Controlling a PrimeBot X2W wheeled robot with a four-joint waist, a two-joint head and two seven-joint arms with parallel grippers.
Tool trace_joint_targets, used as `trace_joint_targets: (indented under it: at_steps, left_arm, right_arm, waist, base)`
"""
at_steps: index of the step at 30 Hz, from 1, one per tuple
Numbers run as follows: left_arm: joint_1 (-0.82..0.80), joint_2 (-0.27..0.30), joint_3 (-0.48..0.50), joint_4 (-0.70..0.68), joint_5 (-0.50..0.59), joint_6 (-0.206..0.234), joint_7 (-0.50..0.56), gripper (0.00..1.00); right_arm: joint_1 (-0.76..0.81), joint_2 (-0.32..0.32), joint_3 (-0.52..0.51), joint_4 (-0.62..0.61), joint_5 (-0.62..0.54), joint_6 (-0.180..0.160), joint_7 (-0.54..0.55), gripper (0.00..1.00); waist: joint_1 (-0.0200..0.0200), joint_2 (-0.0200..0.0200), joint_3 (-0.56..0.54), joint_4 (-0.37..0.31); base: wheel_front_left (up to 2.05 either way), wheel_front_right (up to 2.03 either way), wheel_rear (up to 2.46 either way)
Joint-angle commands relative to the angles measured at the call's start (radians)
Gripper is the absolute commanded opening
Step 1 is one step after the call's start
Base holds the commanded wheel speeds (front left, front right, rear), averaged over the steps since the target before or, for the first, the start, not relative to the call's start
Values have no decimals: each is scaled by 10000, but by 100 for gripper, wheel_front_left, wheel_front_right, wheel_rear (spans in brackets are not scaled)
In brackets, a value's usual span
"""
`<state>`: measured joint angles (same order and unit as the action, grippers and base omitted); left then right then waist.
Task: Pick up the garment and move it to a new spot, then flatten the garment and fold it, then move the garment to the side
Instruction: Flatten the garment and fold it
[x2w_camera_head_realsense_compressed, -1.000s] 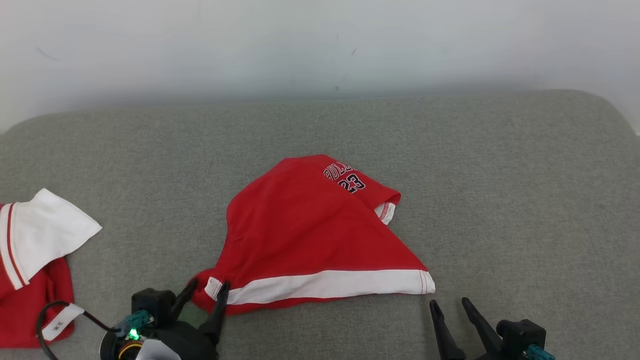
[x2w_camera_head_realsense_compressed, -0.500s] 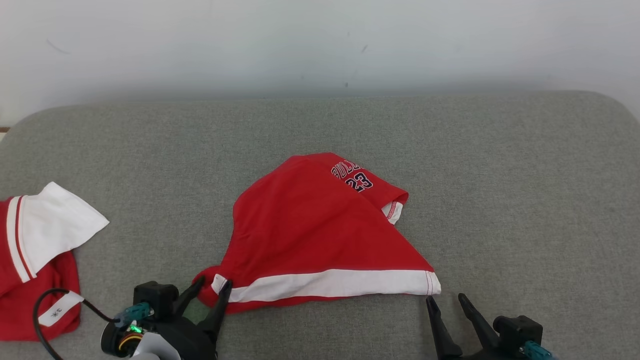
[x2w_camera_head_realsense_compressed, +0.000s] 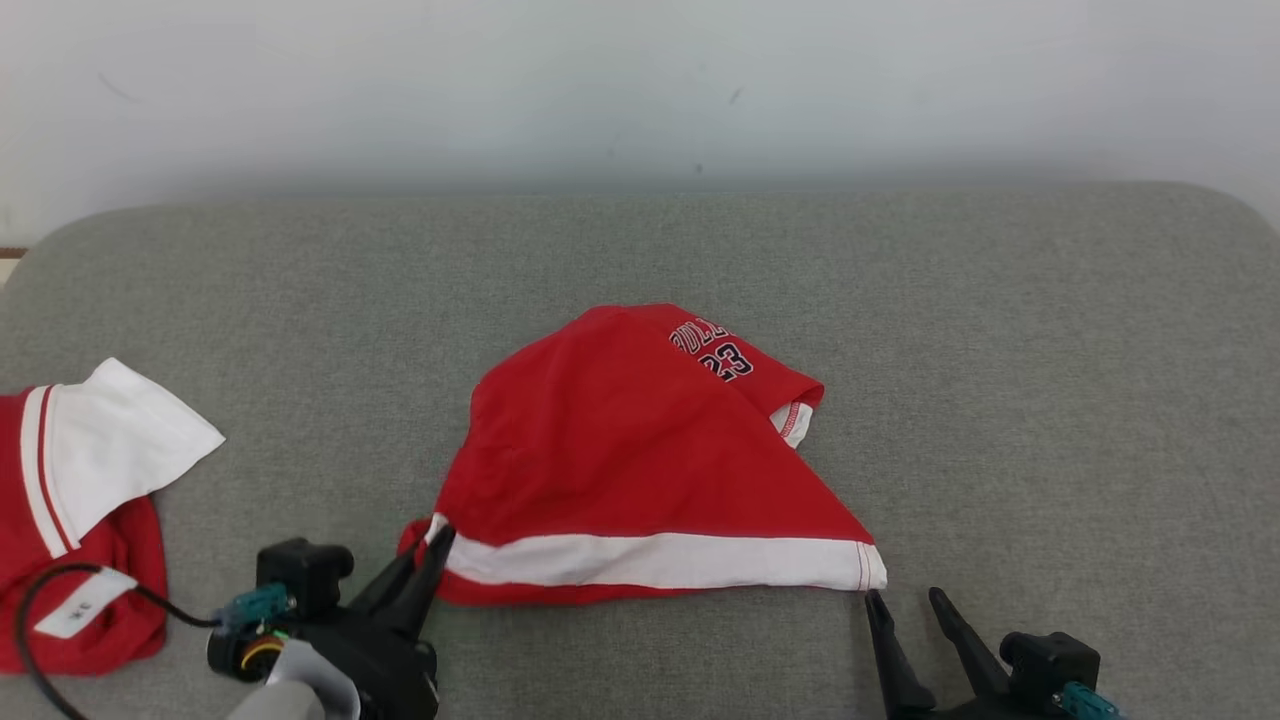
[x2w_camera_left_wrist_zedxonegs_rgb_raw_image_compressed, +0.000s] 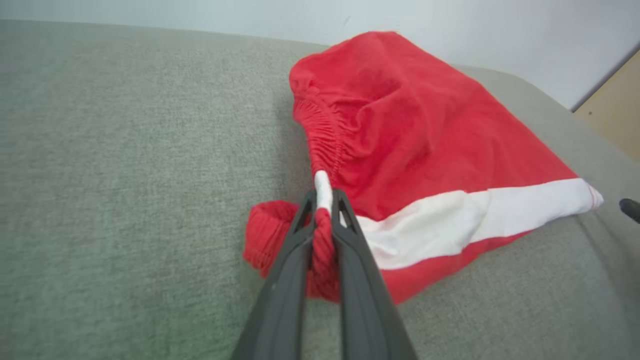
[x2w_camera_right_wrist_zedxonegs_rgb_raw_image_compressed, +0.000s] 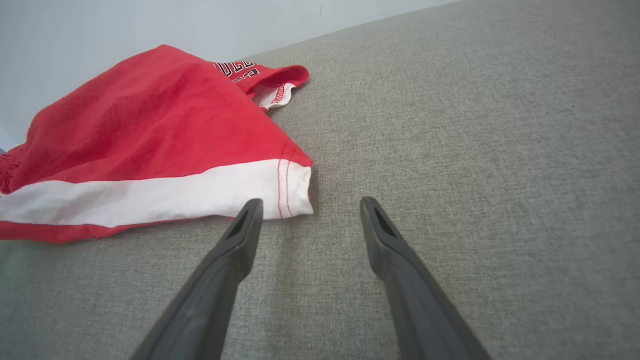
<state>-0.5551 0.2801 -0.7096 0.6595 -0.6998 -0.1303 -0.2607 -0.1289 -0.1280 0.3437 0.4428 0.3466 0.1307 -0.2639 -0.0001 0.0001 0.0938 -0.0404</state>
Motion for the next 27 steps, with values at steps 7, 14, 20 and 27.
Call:
trace_joint_targets:
  at_steps: [7,14,20,27]
  left_arm:
    - [895,106,1462,-1654,415,-1,-52,0]
    - [1802,-114,2648,-2363,1077,-1,-54,0]
    - [1945,-270,2882,-2407,1279,-1,-55,0]
    - [1995,-378,2981,-2434,1390,-1,-56,0]
  right_arm:
    - [-186,-57,183,68,423,1,-7,100]
    - [-443,-150,515,88,654,1,-7,100]
    - [-508,-321,1017,-25,844,1,-7,100]
    - [-436,-491,1381,-188,1050,1,-7,69]
  waist:
    - [1,-1,255,287]
    - [1,-1,481,481]
    - [1,-1,504,553]
    - [1,-1,468,537]
  base:
    - [0,0,0]
    - [0,0,0]
    - [0,0,0]
    - [0,0,0]
